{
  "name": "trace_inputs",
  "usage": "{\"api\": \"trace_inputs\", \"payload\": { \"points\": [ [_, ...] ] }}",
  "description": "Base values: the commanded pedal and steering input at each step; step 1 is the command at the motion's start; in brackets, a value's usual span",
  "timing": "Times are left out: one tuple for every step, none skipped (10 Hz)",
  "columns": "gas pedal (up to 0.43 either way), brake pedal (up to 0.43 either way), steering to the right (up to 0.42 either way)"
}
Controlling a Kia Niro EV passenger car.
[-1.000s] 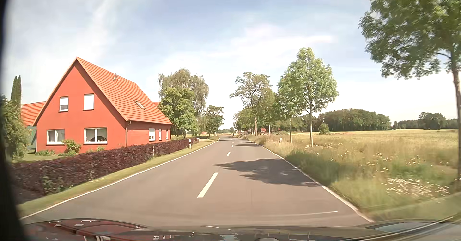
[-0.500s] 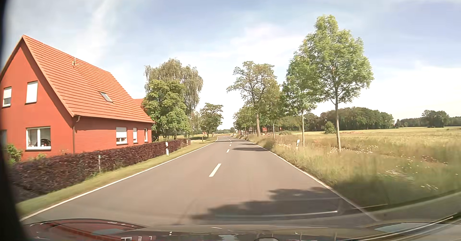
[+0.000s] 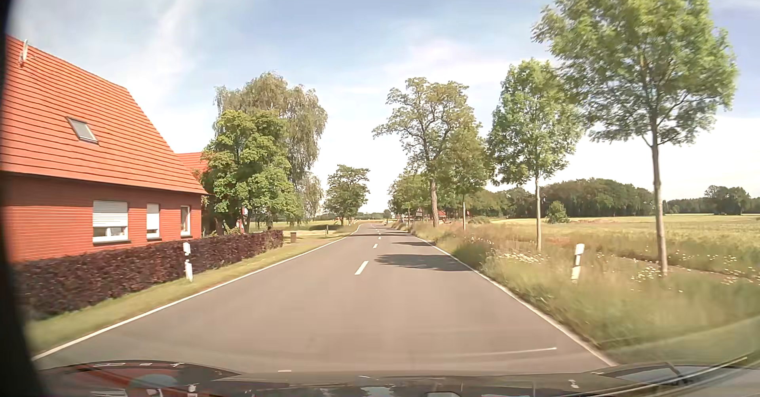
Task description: Follow the waypoints while adhering to traffic rules and regulations
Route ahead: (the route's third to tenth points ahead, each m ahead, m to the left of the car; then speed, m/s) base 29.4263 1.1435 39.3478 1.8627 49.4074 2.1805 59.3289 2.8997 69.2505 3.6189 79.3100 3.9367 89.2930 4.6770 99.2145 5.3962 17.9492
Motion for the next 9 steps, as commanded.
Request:
{"api": "trace_inputs", "payload": {
  "points": [
    [0.248,0.000,-0.009],
    [0.248,0.000,-0.009],
    [0.248,0.000,-0.009],
    [0.248,0.000,-0.009],
    [0.248,0.000,-0.009],
    [0.248,0.000,-0.009],
    [0.248,0.000,-0.009],
    [0.240,0.000,-0.009],
    [0.240,0.000,-0.009]
  ]
}}
